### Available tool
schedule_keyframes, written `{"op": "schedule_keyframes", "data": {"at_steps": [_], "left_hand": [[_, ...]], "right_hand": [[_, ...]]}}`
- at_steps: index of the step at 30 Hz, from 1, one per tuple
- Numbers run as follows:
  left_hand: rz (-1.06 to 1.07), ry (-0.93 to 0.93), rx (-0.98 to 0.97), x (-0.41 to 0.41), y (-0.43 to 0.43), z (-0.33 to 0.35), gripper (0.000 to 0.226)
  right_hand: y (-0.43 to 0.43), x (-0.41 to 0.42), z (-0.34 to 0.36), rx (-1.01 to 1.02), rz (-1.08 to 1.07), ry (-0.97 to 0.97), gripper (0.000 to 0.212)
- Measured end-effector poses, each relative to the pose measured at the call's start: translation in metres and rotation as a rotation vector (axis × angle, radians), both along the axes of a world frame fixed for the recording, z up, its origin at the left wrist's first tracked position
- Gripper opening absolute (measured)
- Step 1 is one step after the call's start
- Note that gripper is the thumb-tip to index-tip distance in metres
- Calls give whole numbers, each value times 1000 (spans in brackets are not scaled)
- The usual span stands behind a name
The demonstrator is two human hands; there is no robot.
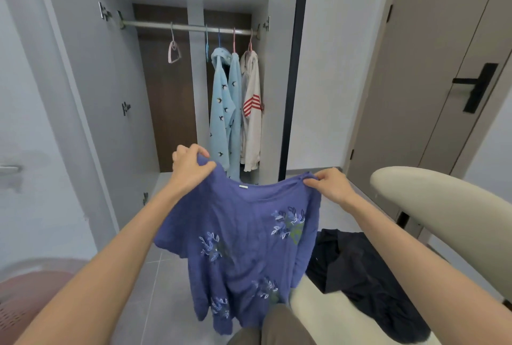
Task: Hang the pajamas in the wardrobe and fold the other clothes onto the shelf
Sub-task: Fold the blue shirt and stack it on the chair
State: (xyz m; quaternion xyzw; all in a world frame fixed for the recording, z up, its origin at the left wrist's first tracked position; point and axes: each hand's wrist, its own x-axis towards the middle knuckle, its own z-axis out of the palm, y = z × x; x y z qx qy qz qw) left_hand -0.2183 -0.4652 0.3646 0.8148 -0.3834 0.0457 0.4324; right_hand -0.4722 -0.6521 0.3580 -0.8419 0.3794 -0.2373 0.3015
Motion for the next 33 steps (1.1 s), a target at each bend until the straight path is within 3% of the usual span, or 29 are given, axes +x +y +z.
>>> {"op": "schedule_keyframes", "data": {"at_steps": [3, 7, 9, 12, 14, 19, 25, 30, 33], "left_hand": [[-67, -60, 123, 2, 6, -8, 38], [-96, -162, 264, 12, 10, -13, 24], [-102, -138, 201, 11, 12, -14, 22], [-82, -37, -23, 12, 11, -16, 17], [-52, 93, -154, 13, 8, -16, 16], [11, 302, -326, 20, 0, -18, 17], [99, 390, -409, 28, 0, -20, 18], [41, 592, -495, 23, -4, -17, 23], [4, 587, -425, 17, -11, -15, 22]], "right_hand": [[-2, 1, -5, -54, -67, -29, 40], [-1, 2, -11, -161, -102, -145, 35], [0, 1, -11, -271, -113, -103, 28], [2, 1, -9, -442, -109, 136, 24], [4, 4, -7, -389, -63, 176, 29], [1, 6, -1, -35, 43, 67, 35], [-4, 3, -2, -80, 81, 236, 34], [-8, 6, -13, -113, -79, 39, 32], [-3, 7, -12, -226, -191, -56, 21]]}}
